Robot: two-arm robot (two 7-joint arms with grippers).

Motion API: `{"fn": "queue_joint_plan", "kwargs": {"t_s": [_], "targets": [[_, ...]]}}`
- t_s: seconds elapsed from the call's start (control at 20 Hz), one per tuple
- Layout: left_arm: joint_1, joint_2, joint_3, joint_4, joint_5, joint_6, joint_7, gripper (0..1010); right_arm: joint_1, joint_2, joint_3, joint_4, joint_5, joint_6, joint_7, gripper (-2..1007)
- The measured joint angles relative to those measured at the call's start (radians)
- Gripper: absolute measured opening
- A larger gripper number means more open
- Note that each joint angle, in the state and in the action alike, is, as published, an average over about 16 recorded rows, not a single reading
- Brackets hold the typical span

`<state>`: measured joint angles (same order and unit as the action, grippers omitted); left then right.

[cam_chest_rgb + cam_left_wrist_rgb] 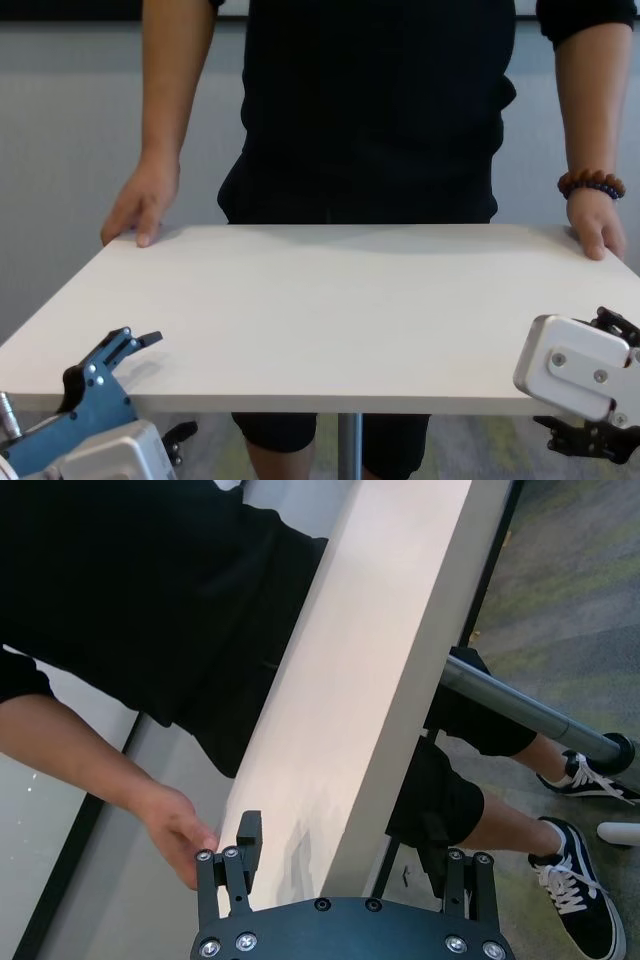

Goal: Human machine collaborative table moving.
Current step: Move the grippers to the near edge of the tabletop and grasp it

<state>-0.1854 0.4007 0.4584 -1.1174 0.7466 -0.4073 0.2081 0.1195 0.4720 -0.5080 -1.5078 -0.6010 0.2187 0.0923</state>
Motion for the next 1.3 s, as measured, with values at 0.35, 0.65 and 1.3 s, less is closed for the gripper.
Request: {"fn": "queue_joint_plan", "kwargs": {"t_s": [0.35,0.65,1.3], "targets": [[-0.006,-0.007,0.007,0.012,0.009,0.004,0.019,1000,-0.007,-0.007,0.014,0.001,-0.012,-0.01,0.003,1005],[-0.008,-0.01,0.009,0.015,0.013,0.006,0.029,1000,-0.013,-0.013,0.027,0.002,-0.015,-0.022,0.009,1005],[-0.008,-0.011,0.01,0.013,0.014,0.007,0.032,1000,-0.019,-0.018,0.035,0.0,-0.013,-0.031,0.013,1005]]}}
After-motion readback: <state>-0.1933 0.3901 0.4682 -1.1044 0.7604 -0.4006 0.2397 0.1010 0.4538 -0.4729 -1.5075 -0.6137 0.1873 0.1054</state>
